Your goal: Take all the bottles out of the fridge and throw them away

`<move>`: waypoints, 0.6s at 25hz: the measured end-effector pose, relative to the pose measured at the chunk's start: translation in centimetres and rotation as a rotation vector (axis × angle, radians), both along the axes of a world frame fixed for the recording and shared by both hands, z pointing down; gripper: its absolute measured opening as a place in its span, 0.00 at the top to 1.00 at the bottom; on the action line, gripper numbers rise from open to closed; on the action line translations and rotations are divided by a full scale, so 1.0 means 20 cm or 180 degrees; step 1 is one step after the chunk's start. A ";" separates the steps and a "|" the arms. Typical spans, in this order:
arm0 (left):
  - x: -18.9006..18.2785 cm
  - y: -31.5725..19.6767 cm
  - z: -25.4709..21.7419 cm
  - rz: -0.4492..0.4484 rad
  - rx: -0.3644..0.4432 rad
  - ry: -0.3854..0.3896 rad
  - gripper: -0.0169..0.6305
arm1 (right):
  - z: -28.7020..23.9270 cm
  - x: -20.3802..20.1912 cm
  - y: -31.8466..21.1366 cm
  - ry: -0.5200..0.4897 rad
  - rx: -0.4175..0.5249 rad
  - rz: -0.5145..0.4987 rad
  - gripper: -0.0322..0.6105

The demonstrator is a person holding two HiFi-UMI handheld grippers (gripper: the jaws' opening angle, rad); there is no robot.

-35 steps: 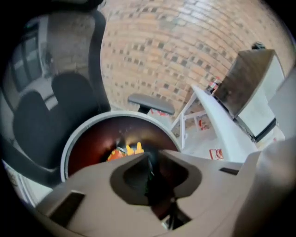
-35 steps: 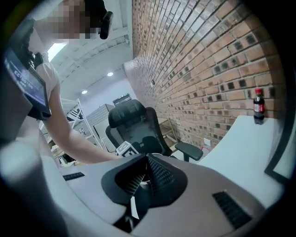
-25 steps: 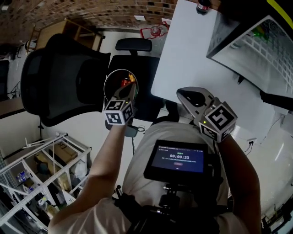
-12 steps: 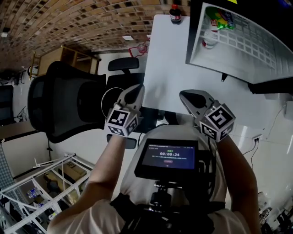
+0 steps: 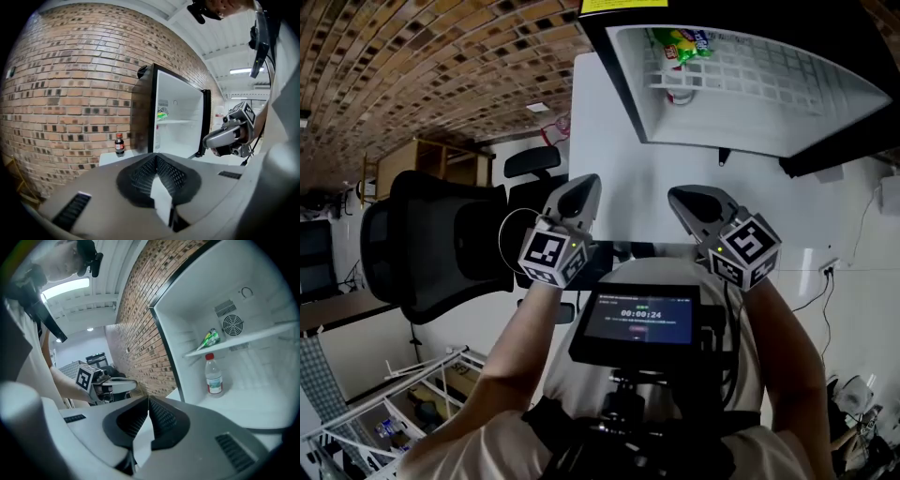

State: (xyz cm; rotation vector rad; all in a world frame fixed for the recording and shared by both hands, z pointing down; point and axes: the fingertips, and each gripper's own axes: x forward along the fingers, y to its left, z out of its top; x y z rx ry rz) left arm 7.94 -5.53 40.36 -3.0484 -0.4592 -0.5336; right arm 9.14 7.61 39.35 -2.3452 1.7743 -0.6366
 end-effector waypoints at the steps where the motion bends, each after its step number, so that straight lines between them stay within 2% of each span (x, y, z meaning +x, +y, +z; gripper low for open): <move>1: 0.03 0.04 -0.01 0.0055 -0.0016 0.0014 0.97 | -0.01 0.02 0.03 0.0012 0.0004 0.0050 0.95; 7: 0.17 0.29 -0.04 0.0312 -0.0104 0.0006 0.97 | -0.04 0.13 0.21 0.0071 0.0036 0.0261 0.95; 11: 0.22 0.44 0.00 0.0396 -0.0095 -0.0204 0.97 | -0.06 0.17 0.31 0.0103 0.0038 0.0371 0.95; 15: 0.25 0.62 0.01 0.0588 -0.0194 -0.0273 0.97 | -0.06 0.21 0.41 0.0115 0.0055 0.0482 0.95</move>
